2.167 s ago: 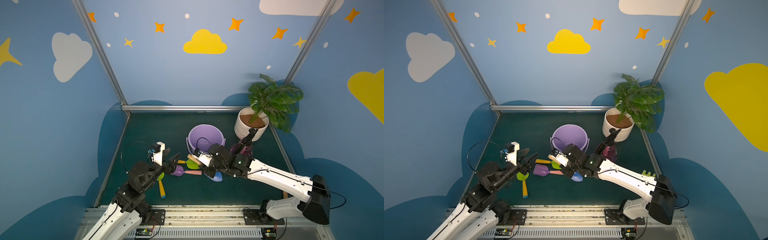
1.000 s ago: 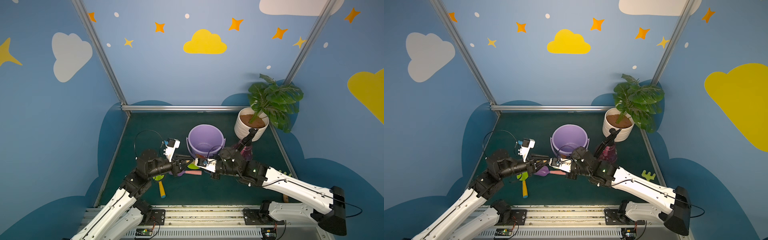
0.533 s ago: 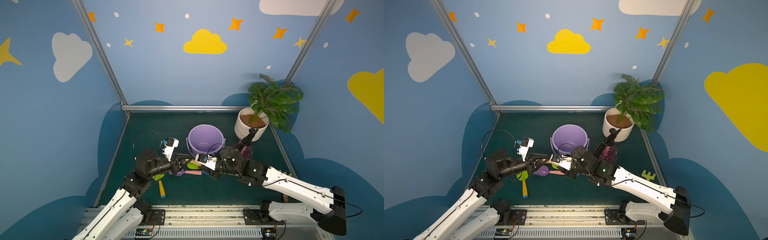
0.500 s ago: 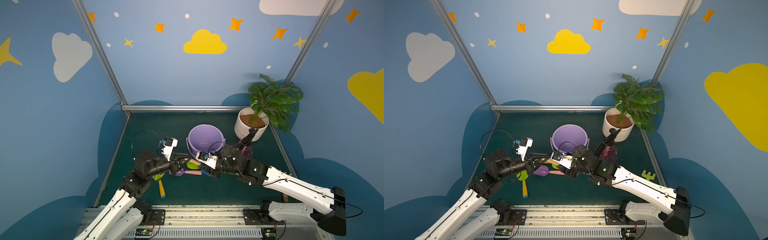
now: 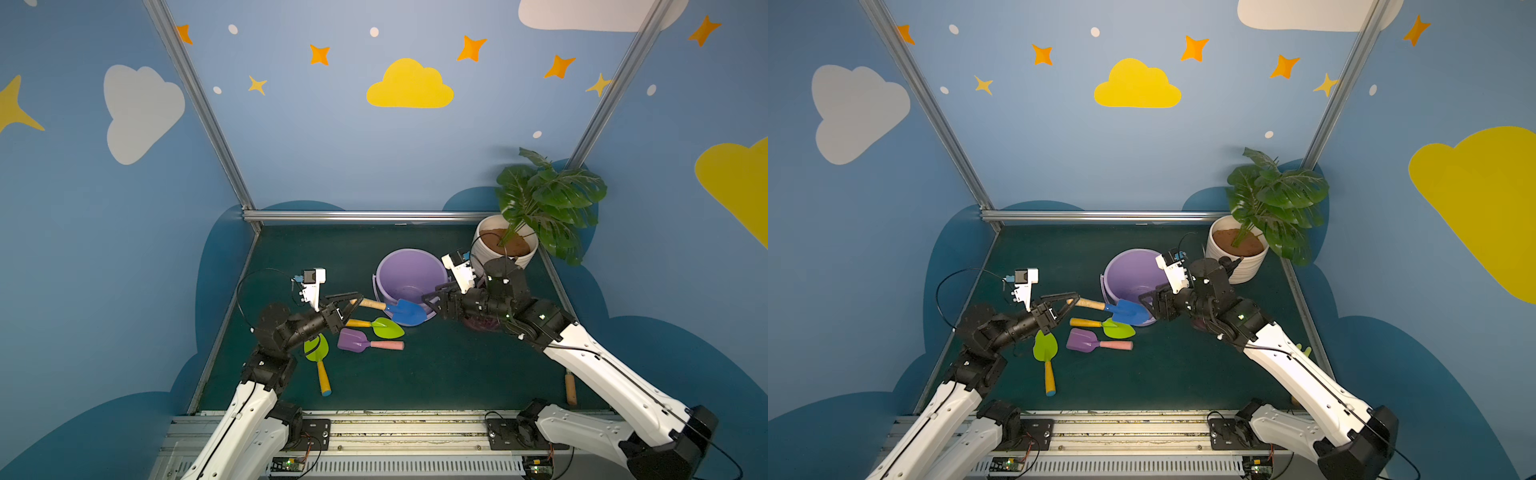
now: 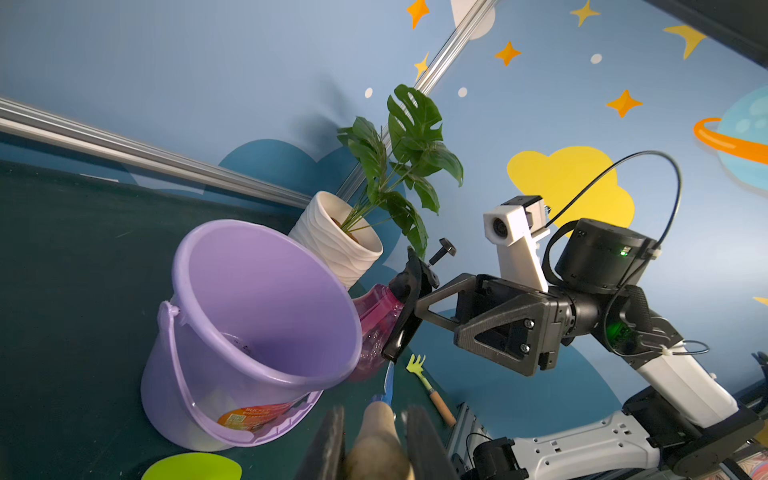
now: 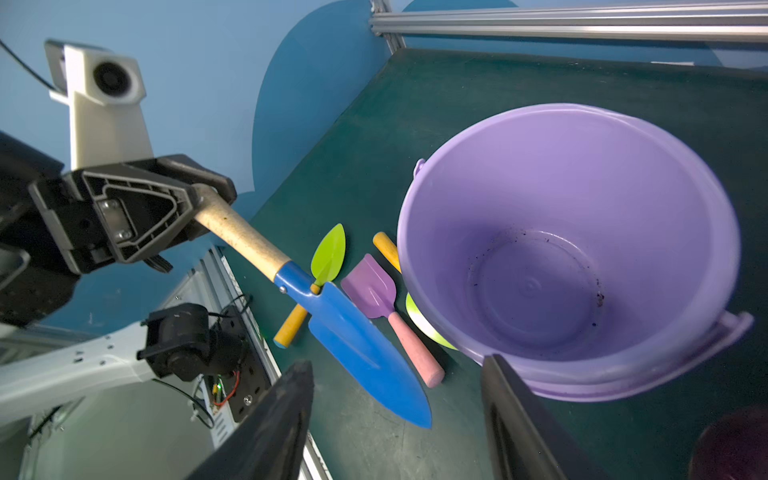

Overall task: Organize the gardening tools
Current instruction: Pick up the gardening tool from the center of the board.

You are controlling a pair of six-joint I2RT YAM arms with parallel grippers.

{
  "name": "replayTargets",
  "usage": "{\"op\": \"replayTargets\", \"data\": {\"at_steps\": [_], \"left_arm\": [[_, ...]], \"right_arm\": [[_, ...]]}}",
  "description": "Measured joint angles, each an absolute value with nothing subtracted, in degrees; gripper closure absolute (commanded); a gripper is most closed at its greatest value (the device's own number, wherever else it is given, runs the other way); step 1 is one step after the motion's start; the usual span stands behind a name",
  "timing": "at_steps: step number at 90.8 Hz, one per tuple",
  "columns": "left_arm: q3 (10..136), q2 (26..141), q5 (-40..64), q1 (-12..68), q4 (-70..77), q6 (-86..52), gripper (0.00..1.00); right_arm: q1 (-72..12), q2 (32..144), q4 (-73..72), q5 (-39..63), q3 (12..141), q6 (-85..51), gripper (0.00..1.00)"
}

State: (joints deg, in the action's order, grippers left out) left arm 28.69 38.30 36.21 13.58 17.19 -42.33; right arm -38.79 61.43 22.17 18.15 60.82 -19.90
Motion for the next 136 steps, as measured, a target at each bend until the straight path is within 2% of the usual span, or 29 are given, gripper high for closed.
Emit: {"op": "replayTargets", "data": {"at_steps": [13, 20, 42, 57, 82, 118, 129, 136], "left_arm": [[27.68, 35.59, 35.29, 12.38, 20.40, -45.63, 0.97], [27.20, 34.61, 34.41, 12.05, 21.54, -47.16, 0.97], [27.11, 34.06, 33.10, 11.99, 24.05, -51.09, 0.97], [27.07, 34.44, 32.99, 11.99, 25.41, -53.28, 0.97], [26.83, 35.90, 33.12, 11.99, 28.08, -55.90, 0.98], [26.30, 37.98, 33.54, 11.92, 32.45, -59.00, 0.97], [25.30, 38.22, 32.40, 11.44, 32.67, -59.72, 0.97], [24.82, 38.35, 32.18, 11.40, 33.01, -60.05, 0.94]], "right_arm": [[-34.22, 58.76, 21.87, 19.18, 58.46, -28.95, 0.35], [-32.88, 58.46, 20.64, 20.73, 56.40, -33.19, 0.38], [-33.01, 61.19, 15.70, 30.59, 54.00, -40.88, 0.38], [-34.26, 63.31, 11.03, 36.05, 53.71, -42.24, 0.42], [-35.68, 63.42, 3.64, 41.60, 51.92, -42.46, 0.61], [-35.59, 63.61, -1.63, 44.25, 49.52, -43.35, 0.92], [-35.55, 63.05, -3.25, 46.46, 49.47, -43.62, 1.00], [-35.40, 62.76, -3.33, 47.03, 49.47, -43.64, 1.00]]}}
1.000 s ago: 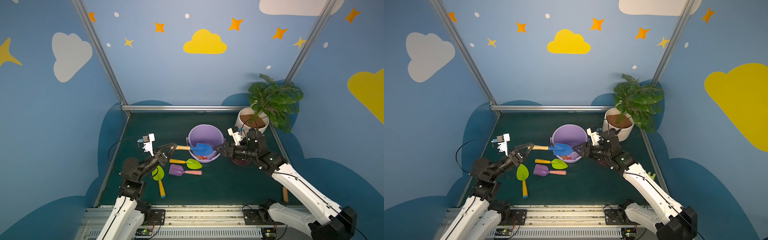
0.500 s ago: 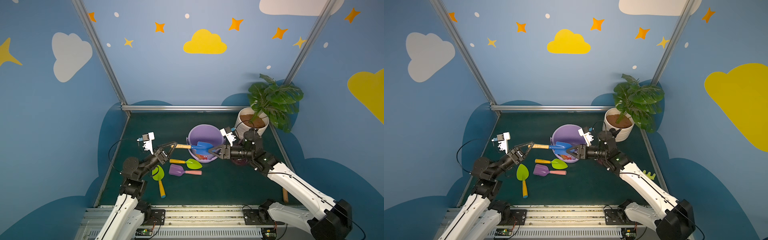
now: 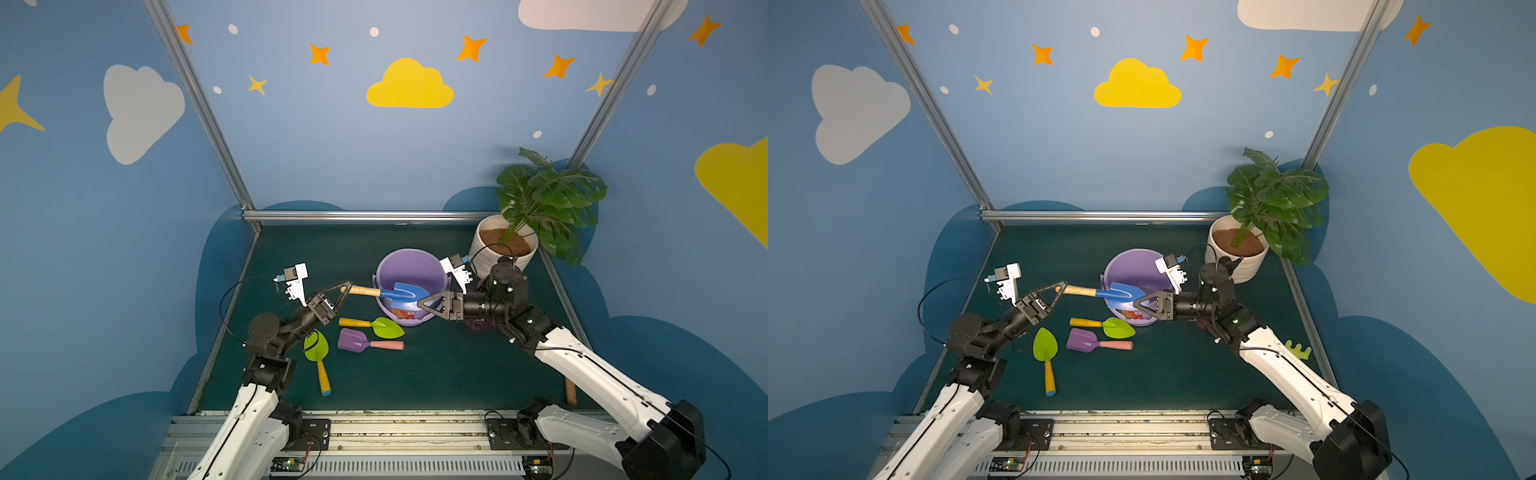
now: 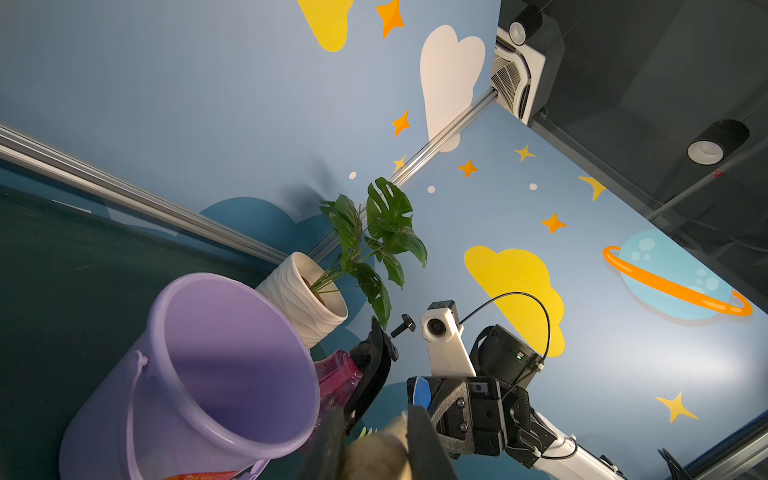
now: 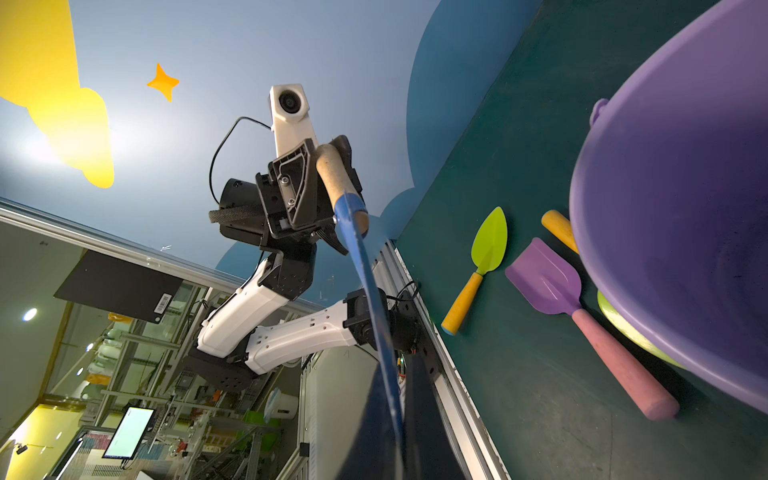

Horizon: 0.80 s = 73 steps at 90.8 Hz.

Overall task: Organize the gardening tools
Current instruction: Pick up the gardening tool from the center of the board, then place the gardening tool in the container.

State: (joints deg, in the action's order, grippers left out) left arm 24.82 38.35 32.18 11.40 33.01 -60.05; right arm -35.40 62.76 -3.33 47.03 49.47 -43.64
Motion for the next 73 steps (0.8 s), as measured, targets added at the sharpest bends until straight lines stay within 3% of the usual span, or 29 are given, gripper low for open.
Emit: {"op": "replayTargets", "data": {"at_steps": [7, 23, 31, 45, 73], "left_arm": [[24.60, 38.26, 32.10, 11.42, 33.01, -60.01, 0.83], [24.29, 37.23, 31.59, 11.68, 30.00, -56.99, 0.36], [24.14, 35.68, 30.52, 11.66, 27.14, -54.68, 0.22], [24.21, 31.68, 27.57, 11.68, 21.15, -50.00, 0.16], [24.67, 27.57, 21.15, 11.68, 8.91, -40.71, 0.15]], "right_arm": [[-35.05, 62.76, -3.16, 47.62, 49.50, -43.51, 1.00], [-33.98, 62.74, 0.25, 48.66, 51.07, -41.58, 1.00], [-32.40, 62.76, 5.65, 47.72, 53.87, -39.66, 1.00], [-29.67, 63.16, 16.38, 45.32, 59.57, -34.70, 1.00], [-27.38, 68.23, 39.38, 37.21, 74.41, -24.69, 1.00]]}}
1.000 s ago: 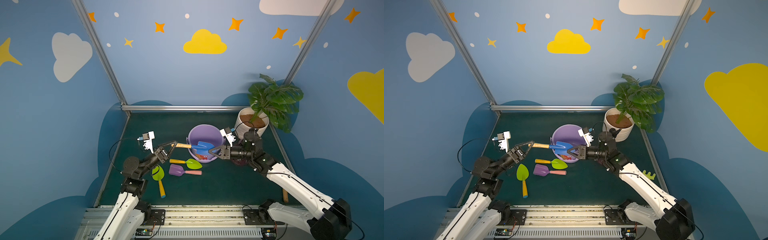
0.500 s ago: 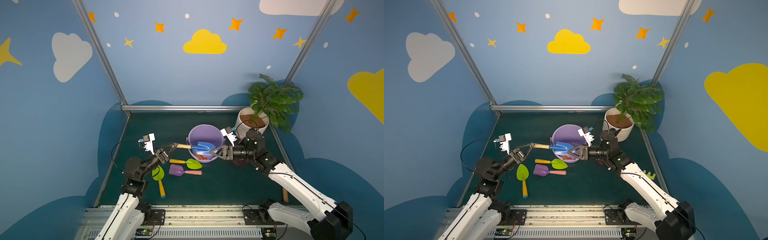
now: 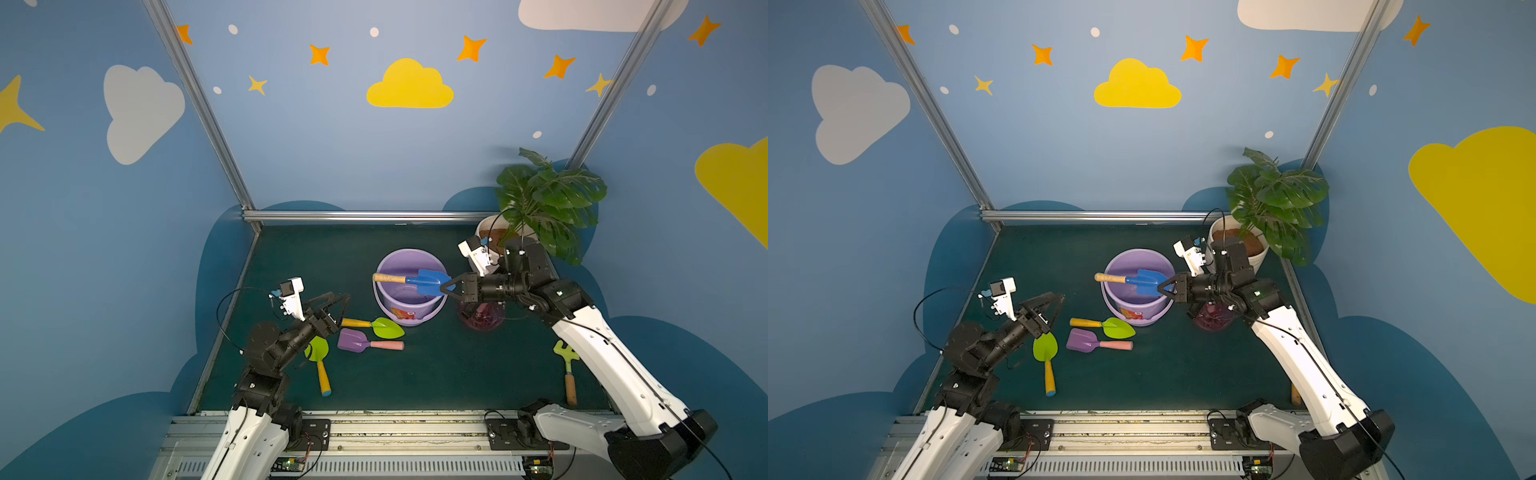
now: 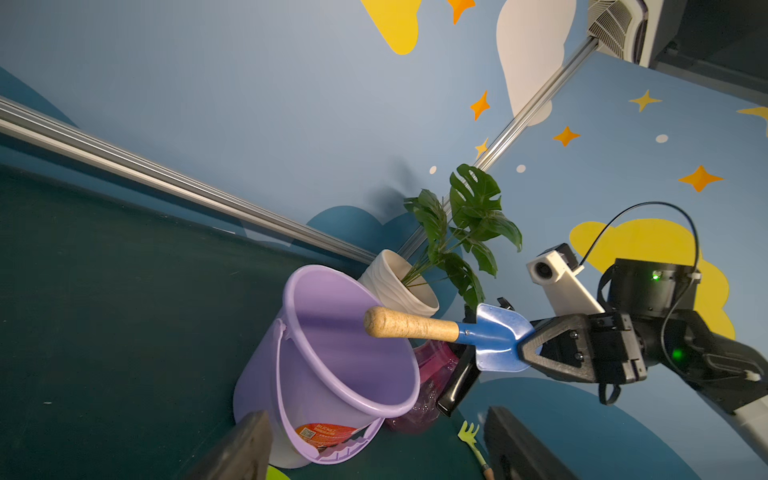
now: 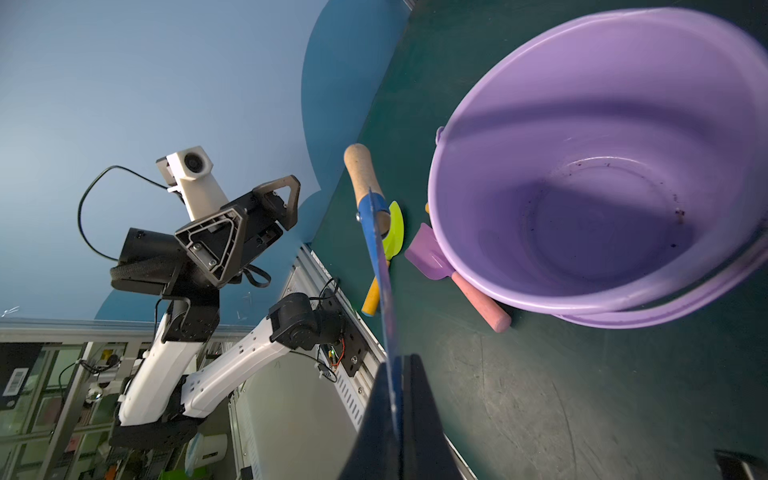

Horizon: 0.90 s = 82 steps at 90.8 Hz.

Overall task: Organize the gardening tools
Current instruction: Place the gardening tool in the container.

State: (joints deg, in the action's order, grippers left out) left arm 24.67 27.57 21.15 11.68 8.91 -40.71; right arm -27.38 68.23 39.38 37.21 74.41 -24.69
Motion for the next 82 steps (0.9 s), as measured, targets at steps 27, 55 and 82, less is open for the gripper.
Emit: {"op": "replayTargets", "data": {"at_steps": [27, 55, 82], "left_arm": [[24.69, 29.56, 19.81, 11.68, 5.06, -37.50, 0.15], [24.71, 29.58, 17.63, 11.68, 1.39, -35.33, 0.14], [24.73, 28.29, 16.34, 11.70, -2.28, -34.33, 0.14]], "right_arm": [[-28.69, 79.90, 62.70, 21.76, 98.15, -16.34, 1.00], [-32.84, 93.78, 79.05, 7.27, 115.55, -9.82, 1.00], [-34.46, 107.50, 85.36, 3.44, 124.97, -7.35, 1.00]]}}
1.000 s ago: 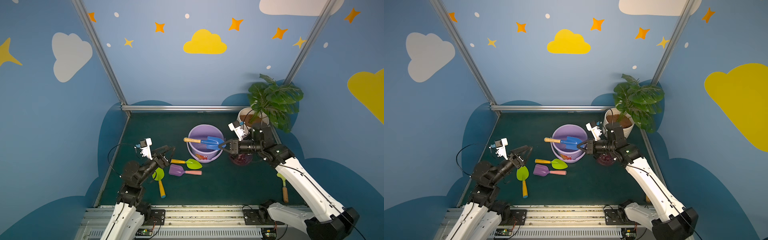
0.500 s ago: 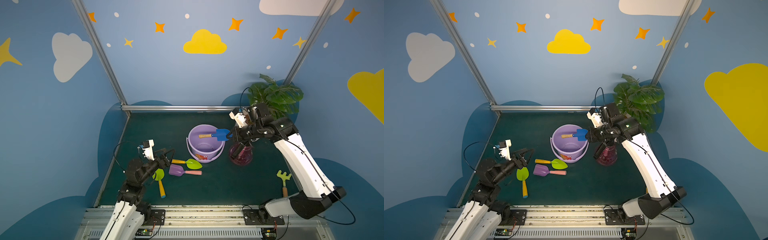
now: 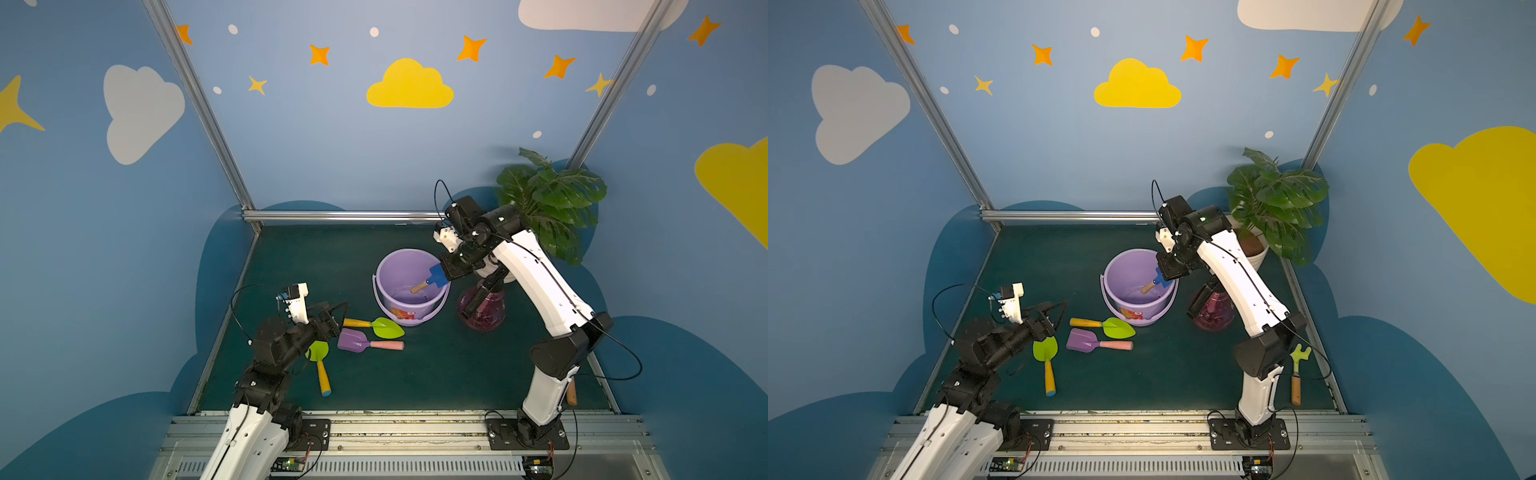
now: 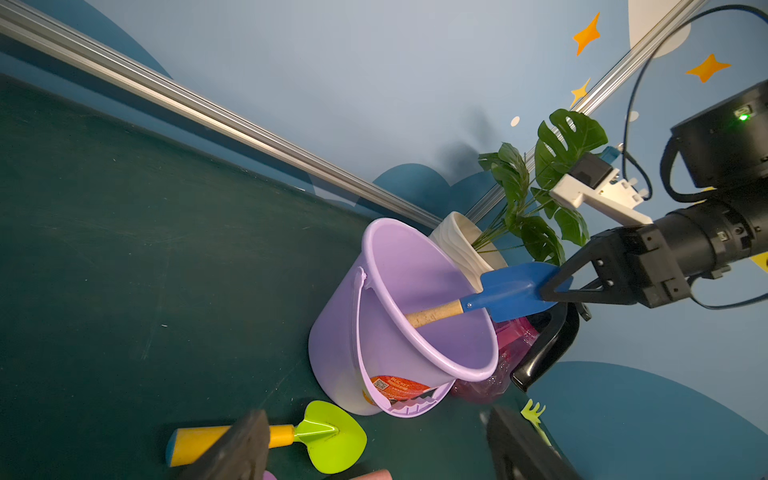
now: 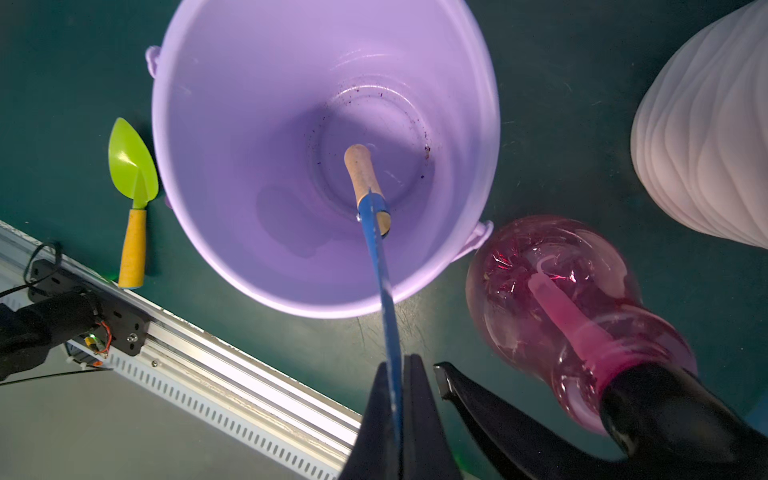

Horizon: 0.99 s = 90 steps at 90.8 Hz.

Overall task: Organize the gardening tools
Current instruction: Place the gardening tool in the container.

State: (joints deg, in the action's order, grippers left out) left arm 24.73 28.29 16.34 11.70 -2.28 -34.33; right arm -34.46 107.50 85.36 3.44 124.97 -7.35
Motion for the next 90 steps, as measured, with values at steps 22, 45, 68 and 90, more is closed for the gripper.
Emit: {"op": "replayTargets", "data": {"at_steps": [22, 45, 68, 90], "left_arm": [[24.73, 27.97, 15.29, 12.14, -4.60, -33.78, 0.14], [24.73, 28.01, 13.72, 12.75, -6.13, -33.39, 0.14], [24.73, 28.01, 12.01, 13.30, -7.62, -33.12, 0.14], [24.77, 27.83, 10.66, 14.70, -9.17, -33.17, 0.14]], "right_arm": [[-35.03, 114.87, 87.88, 3.51, 130.26, -6.98, 1.00], [-35.48, 118.67, 88.53, 3.68, 131.37, -6.98, 1.00], [-35.62, 120.07, 88.88, 3.49, 132.97, -7.40, 0.80], [-35.73, 119.50, 88.88, 1.63, 134.17, -8.99, 0.60]]}}
